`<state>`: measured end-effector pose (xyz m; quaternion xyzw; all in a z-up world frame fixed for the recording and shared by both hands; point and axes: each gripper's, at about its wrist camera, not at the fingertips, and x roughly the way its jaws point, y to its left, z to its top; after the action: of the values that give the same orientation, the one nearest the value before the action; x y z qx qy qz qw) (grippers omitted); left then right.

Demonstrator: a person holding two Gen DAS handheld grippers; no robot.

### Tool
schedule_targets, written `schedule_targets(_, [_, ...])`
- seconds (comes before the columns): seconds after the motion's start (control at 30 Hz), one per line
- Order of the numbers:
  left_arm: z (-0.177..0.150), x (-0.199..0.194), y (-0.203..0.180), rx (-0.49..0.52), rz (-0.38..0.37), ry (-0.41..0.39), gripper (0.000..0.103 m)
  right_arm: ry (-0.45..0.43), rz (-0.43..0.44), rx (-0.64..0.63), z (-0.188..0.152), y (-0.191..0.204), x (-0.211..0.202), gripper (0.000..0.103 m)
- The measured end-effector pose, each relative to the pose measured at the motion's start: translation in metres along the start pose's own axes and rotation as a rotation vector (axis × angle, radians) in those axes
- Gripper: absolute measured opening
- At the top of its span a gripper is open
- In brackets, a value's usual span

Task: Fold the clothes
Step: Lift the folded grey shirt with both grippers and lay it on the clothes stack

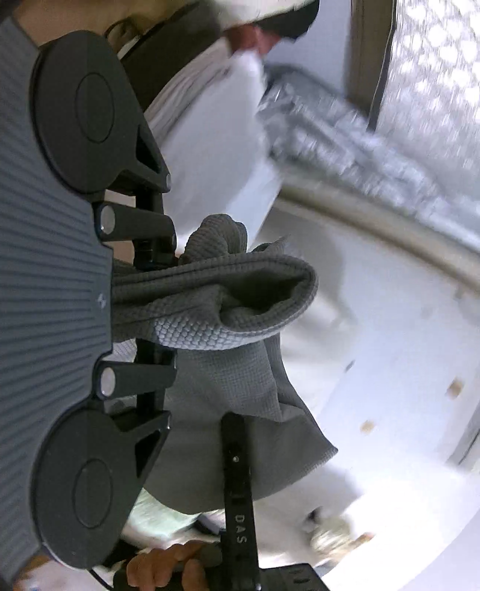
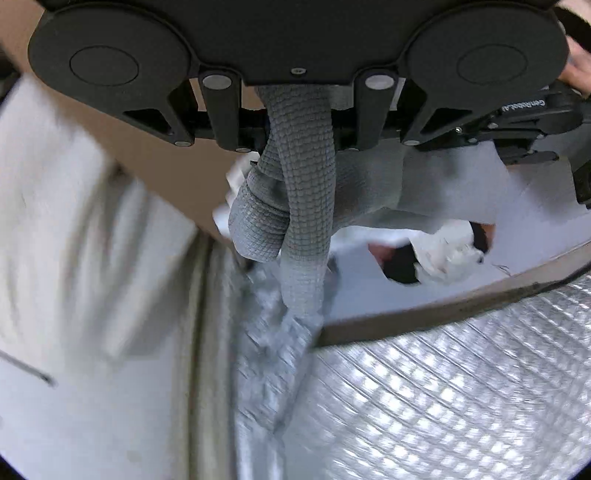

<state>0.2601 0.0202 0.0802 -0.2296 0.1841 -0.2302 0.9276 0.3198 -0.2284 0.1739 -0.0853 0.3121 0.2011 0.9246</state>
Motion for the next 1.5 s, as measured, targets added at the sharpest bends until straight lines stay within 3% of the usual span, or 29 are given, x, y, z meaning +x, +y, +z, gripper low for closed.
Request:
schedule_targets(0.1, [0.013, 0.013, 0.034, -0.066, 0.068, -0.055, 0.027, -0.014, 0.04, -0.134, 0.039, 0.019, 0.037, 0.027])
schedule_targets(0.27, [0.014, 0.044, 0.08, -0.045, 0.199, -0.097, 0.027, -0.065, 0.152, -0.257, 0.085, 0.05, 0.105, 0.027])
schedule_targets(0.37, [0.003, 0.067, 0.125, -0.195, 0.169, -0.062, 0.028, -0.037, 0.159, -0.28, 0.089, 0.055, 0.158, 0.026])
schedule_targets(0.47, [-0.007, 0.08, 0.152, -0.28, 0.153, -0.032, 0.031, -0.024, 0.075, -0.259, 0.082, 0.055, 0.21, 0.032])
schedule_targets(0.5, [-0.01, 0.082, 0.157, -0.294, 0.152, -0.024, 0.033, -0.016, 0.033, -0.226, 0.079, 0.052, 0.221, 0.042])
schedule_targets(0.57, [-0.01, 0.082, 0.157, -0.271, 0.159, -0.022, 0.036, -0.005, -0.056, -0.158, 0.072, 0.046, 0.234, 0.048])
schedule_targets(0.63, [-0.012, 0.08, 0.159, -0.287, 0.152, -0.027, 0.038, -0.064, -0.104, -0.119, 0.063, 0.038, 0.22, 0.053])
schedule_targets(0.7, [-0.014, 0.079, 0.162, -0.306, 0.144, -0.032, 0.04, -0.142, -0.122, 0.021, 0.05, 0.018, 0.193, 0.077])
schedule_targets(0.73, [-0.014, 0.078, 0.163, -0.315, 0.14, -0.034, 0.041, -0.164, -0.12, 0.119, 0.042, 0.006, 0.18, 0.081])
schedule_targets(0.77, [-0.015, 0.077, 0.164, -0.325, 0.135, -0.037, 0.041, -0.17, -0.103, 0.226, 0.031, -0.007, 0.169, 0.081])
schedule_targets(0.93, [-0.019, 0.074, 0.17, -0.375, 0.121, -0.056, 0.041, -0.061, 0.144, 0.611, -0.039, -0.055, 0.15, 0.081])
schedule_targets(1.0, [-0.02, 0.075, 0.17, -0.377, 0.124, -0.059, 0.042, -0.04, 0.259, 0.756, -0.065, -0.062, 0.159, 0.08])
schedule_targets(1.07, [-0.019, 0.077, 0.167, -0.342, 0.132, -0.056, 0.044, -0.044, 0.359, 0.819, -0.081, -0.059, 0.167, 0.076])
schedule_targets(1.17, [-0.019, 0.075, 0.16, -0.293, 0.142, -0.051, 0.046, -0.033, 0.355, 0.825, -0.089, -0.039, 0.181, 0.075])
schedule_targets(1.27, [-0.02, 0.073, 0.162, -0.283, 0.129, -0.058, 0.048, -0.045, 0.375, 0.817, -0.076, -0.03, 0.196, 0.073])
schedule_targets(1.33, [-0.023, 0.072, 0.165, -0.287, 0.117, -0.077, 0.05, -0.045, 0.348, 0.787, -0.063, -0.028, 0.205, 0.065])
schedule_targets(1.37, [-0.025, 0.072, 0.167, -0.289, 0.112, -0.088, 0.051, -0.039, 0.315, 0.766, -0.056, -0.028, 0.211, 0.053])
schedule_targets(1.4, [-0.026, 0.072, 0.168, -0.29, 0.106, -0.098, 0.051, -0.038, 0.286, 0.71, -0.047, -0.027, 0.211, 0.041])
schedule_targets(1.5, [-0.03, 0.07, 0.17, -0.279, 0.094, -0.136, 0.05, -0.087, 0.225, 0.486, -0.019, -0.014, 0.201, 0.025])
